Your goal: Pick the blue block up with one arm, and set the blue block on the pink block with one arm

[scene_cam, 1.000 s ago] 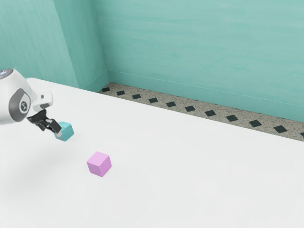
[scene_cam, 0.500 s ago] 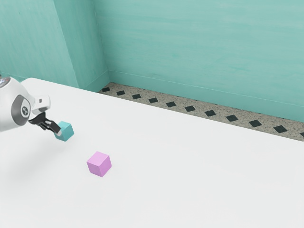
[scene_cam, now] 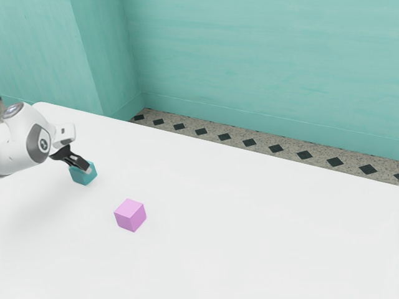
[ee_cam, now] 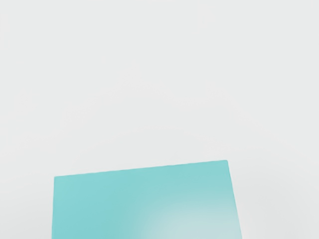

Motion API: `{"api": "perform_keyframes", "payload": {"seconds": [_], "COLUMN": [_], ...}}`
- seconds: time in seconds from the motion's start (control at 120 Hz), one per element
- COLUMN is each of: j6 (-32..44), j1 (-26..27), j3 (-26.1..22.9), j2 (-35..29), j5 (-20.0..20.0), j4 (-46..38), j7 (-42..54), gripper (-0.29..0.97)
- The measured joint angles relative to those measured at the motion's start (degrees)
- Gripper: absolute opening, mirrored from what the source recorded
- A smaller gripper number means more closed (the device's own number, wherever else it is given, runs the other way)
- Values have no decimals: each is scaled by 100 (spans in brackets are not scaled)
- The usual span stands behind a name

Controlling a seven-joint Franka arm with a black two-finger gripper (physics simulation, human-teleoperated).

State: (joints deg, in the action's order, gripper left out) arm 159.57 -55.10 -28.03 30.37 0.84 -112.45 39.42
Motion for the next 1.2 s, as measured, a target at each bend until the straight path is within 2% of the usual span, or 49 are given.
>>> {"api": "perform_keyframes", "payload": {"seconds": [0.3, 0.675, 0.983, 1.075, 1.2], "j6": [16, 21, 36, 36, -145], "j1": [16, 16, 128, 199, 647], "j3": [0, 85, 111, 127, 449], "j2": [66, 52, 4, -128, -750], "j5": [-4, 6, -16, -28, -50], "j4": [77, 81, 74, 36, -229], "j7": [98, 157, 142, 118, -44], "gripper": [64, 44, 33, 30, 25]}}
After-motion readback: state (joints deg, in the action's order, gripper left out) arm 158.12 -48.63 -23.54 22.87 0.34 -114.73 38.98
